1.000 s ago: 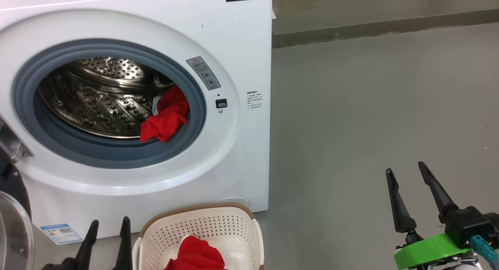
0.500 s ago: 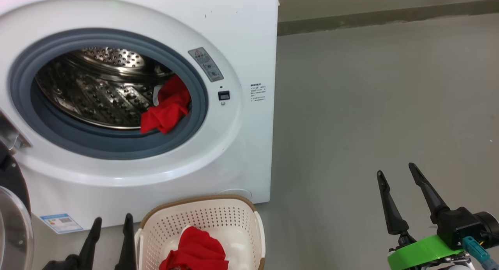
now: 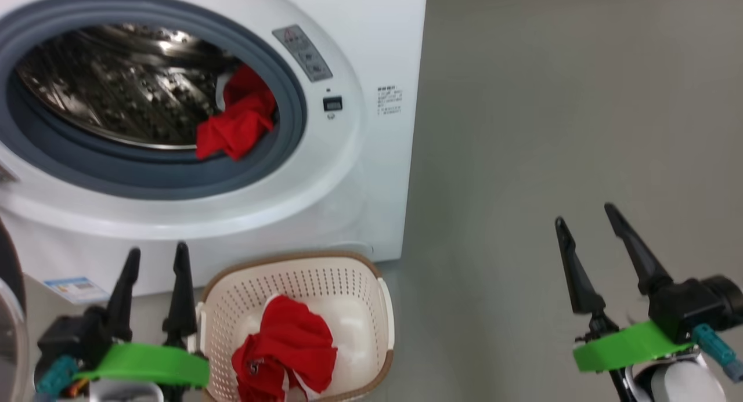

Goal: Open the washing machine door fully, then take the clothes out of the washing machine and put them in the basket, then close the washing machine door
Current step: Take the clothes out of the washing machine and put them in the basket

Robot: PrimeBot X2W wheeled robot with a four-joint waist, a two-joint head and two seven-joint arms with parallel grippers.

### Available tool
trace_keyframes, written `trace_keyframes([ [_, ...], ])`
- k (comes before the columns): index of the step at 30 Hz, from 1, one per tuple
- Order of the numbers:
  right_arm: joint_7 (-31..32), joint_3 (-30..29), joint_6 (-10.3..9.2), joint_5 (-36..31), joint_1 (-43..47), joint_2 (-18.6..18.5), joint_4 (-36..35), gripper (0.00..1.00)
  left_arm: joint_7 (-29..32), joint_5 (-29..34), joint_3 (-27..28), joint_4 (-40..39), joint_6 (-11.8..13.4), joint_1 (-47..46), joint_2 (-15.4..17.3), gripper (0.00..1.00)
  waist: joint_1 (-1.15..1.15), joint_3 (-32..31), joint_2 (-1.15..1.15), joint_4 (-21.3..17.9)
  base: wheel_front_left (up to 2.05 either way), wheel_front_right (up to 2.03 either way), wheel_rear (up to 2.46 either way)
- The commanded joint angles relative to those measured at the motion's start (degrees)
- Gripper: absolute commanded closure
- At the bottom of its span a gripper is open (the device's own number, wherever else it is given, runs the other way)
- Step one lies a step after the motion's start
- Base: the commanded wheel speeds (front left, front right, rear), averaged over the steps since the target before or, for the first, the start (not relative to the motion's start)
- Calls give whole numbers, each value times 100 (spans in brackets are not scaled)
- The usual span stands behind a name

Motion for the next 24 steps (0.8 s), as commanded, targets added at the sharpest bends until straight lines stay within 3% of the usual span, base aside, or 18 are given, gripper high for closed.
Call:
trace_keyframes([
  [1,-36,149,28,19,-265,-81,-180,0,-38,-41,190,-98,46,-274,121,0,0,346,0,-11,0,0,0],
  [5,-36,182,28,13,-541,-112,-272,0,-76,-62,191,53,68,-899,151,0,0,797,0,-19,0,0,0],
  [11,-36,148,28,69,-805,-141,-370,0,-151,-226,234,460,-96,-1869,235,0,0,1286,0,-3,0,0,0],
  [24,-36,234,28,132,-1237,-190,-513,0,-268,-174,323,1948,-218,-3990,524,0,0,2260,0,71,0,0,0],
])
